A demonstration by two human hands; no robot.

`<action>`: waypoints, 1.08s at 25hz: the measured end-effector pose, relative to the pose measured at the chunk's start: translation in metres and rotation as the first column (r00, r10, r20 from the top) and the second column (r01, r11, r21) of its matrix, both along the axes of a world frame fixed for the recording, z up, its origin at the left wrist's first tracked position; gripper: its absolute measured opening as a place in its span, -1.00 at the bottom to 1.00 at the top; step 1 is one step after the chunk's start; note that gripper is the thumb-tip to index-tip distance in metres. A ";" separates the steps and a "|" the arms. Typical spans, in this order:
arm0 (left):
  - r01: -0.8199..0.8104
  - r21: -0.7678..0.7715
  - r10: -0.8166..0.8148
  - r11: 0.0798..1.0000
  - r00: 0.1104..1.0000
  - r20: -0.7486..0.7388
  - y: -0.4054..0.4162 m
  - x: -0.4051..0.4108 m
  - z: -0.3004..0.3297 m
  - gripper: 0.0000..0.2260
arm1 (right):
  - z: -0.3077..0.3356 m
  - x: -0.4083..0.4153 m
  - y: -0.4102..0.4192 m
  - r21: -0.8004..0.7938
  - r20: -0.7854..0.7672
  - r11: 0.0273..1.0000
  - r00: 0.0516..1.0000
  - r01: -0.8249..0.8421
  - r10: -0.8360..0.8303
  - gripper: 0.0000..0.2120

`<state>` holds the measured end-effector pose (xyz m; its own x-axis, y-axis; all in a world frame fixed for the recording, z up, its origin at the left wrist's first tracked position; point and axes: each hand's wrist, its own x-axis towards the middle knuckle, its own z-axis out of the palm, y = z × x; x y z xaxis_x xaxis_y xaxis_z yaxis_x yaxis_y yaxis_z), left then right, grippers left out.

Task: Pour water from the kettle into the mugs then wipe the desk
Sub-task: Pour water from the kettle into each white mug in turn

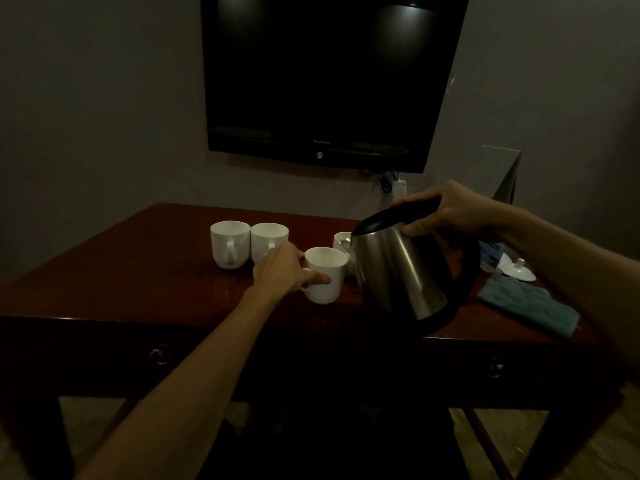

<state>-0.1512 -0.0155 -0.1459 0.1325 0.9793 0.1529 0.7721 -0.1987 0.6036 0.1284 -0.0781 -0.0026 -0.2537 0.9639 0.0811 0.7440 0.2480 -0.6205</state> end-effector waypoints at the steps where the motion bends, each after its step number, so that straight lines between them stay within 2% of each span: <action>1: 0.004 0.001 -0.004 1.000 1.000 0.005 0.001 0.000 0.000 -0.63 | 0.001 -0.002 0.001 -0.003 0.011 1.000 1.000 -0.004 0.004 -0.47; 8: 0.034 -0.019 -0.034 0.999 0.999 0.004 0.002 -0.002 0.000 -0.61 | 0.007 -0.020 0.014 -0.037 0.097 0.999 0.995 -0.016 0.020 -0.41; 19: 0.008 -0.007 -0.008 1.000 1.000 0.025 0.001 -0.004 -0.001 -0.50 | 0.009 -0.021 0.021 -0.045 0.127 0.999 0.991 -0.028 0.034 -0.49; 27: 0.005 -0.024 -0.004 1.000 0.998 0.057 0.004 -0.005 -0.002 -0.49 | 0.011 -0.026 0.021 -0.051 0.163 0.999 0.987 -0.006 0.014 -0.42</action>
